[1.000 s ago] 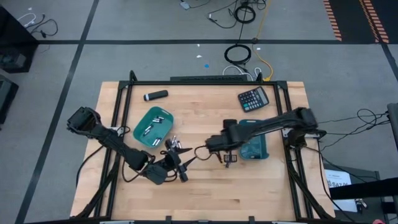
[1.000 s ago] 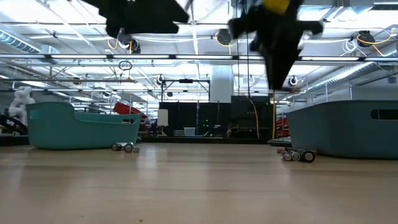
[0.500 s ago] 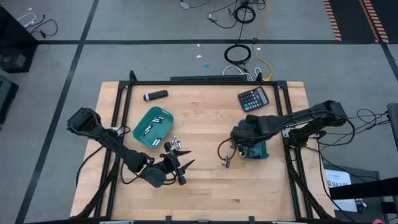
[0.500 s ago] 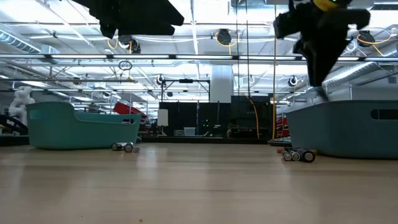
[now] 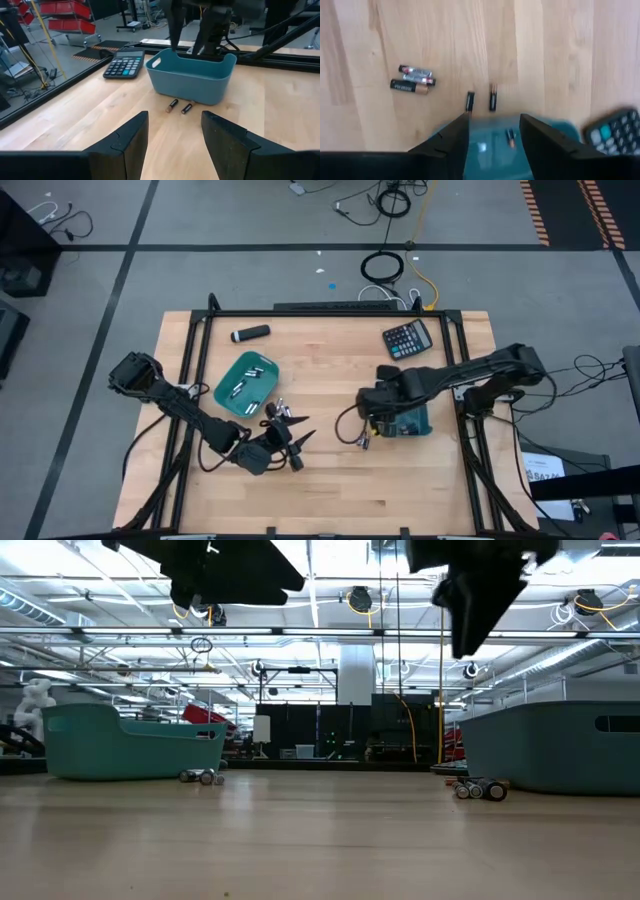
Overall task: Sort batteries
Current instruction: Put the black battery into the blue bin
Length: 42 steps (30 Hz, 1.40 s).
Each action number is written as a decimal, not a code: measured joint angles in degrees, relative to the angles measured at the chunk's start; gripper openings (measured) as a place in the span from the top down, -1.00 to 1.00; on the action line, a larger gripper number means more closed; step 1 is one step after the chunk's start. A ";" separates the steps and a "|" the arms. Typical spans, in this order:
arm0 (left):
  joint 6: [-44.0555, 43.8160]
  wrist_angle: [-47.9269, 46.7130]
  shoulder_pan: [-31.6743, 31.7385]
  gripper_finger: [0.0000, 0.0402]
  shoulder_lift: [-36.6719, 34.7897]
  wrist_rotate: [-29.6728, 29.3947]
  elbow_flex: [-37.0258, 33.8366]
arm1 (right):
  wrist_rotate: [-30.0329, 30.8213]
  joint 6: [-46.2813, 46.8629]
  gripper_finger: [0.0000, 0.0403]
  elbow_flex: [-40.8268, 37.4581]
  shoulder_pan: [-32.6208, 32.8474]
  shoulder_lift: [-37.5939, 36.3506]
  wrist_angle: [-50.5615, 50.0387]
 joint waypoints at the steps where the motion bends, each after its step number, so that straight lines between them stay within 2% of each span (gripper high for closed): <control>1: 0.00 0.33 0.04 0.03 0.00 0.15 0.00 | 0.02 -1.29 0.21 0.24 -0.05 1.16 1.14; 8: 2.69 3.78 -1.00 0.03 0.00 0.15 0.04 | -1.60 -9.54 0.33 0.24 -3.48 9.53 4.73; 14: 3.43 4.14 -2.36 0.03 0.00 -0.75 0.04 | -4.95 -13.14 0.41 0.24 -8.31 13.39 4.54; 17: 3.37 3.33 -2.50 0.03 0.00 -1.33 0.04 | -7.23 -14.58 0.42 0.24 -9.52 15.12 4.62; 26: 3.04 2.57 -2.49 0.03 0.00 -1.60 0.04 | -7.59 -18.65 0.38 0.24 -9.92 22.33 3.30; 33: 2.97 2.38 -2.48 0.03 0.00 -1.60 0.04 | -6.47 -19.00 0.38 0.21 -12.13 23.91 3.47; 35: 2.98 2.27 -2.48 0.03 0.00 -1.60 0.04 | -7.74 -19.00 0.40 0.21 -12.76 23.91 3.91; 42: 2.91 1.25 -2.48 0.03 0.00 -1.60 0.04 | -11.80 -18.97 0.61 0.37 -12.54 25.97 5.56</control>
